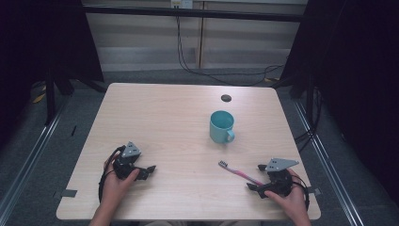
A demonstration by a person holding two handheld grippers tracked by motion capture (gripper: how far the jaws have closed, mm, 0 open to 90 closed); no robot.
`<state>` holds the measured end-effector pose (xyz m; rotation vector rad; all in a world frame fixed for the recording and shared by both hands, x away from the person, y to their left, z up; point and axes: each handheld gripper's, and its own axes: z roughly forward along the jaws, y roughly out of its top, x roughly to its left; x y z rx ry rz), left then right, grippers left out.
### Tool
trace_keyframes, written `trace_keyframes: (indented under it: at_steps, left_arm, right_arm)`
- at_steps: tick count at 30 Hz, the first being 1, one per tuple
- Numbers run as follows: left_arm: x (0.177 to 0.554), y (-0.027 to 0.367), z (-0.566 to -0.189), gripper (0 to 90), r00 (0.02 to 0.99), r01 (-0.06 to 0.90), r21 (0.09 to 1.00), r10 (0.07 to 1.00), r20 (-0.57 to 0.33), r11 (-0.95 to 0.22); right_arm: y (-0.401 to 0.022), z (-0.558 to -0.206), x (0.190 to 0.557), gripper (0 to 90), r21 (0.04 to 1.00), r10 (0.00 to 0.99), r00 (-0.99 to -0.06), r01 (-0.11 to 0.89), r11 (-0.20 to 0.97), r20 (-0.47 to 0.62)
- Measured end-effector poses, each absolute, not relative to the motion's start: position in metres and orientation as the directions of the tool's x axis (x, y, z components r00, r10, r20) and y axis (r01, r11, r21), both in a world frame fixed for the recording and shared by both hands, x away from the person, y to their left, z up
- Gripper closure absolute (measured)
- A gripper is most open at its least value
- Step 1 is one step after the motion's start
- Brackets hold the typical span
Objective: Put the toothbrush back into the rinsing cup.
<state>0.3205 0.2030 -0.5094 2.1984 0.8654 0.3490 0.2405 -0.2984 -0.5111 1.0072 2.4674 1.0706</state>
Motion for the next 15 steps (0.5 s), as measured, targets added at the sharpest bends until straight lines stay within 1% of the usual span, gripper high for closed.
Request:
trace_keyframes:
  at_steps: [11, 15]
  left_arm:
    - [0.3206, 0.2031, -0.5094, 14.8, 0.736, 0.476, 0.722, 0.677, -0.015, -0.502]
    - [0.3206, 0.2030, -0.5092, 14.8, 0.735, 0.478, 0.720, 0.677, -0.015, -0.503]
  right_arm:
    - [-0.2985, -0.5109, 0.2406, 13.2, 0.722, 0.692, -0.721, 0.495, 0.483, 0.032]
    - [-0.2983, -0.5105, 0.2421, 15.4, 0.724, 0.701, -0.712, 0.501, 0.474, 0.034]
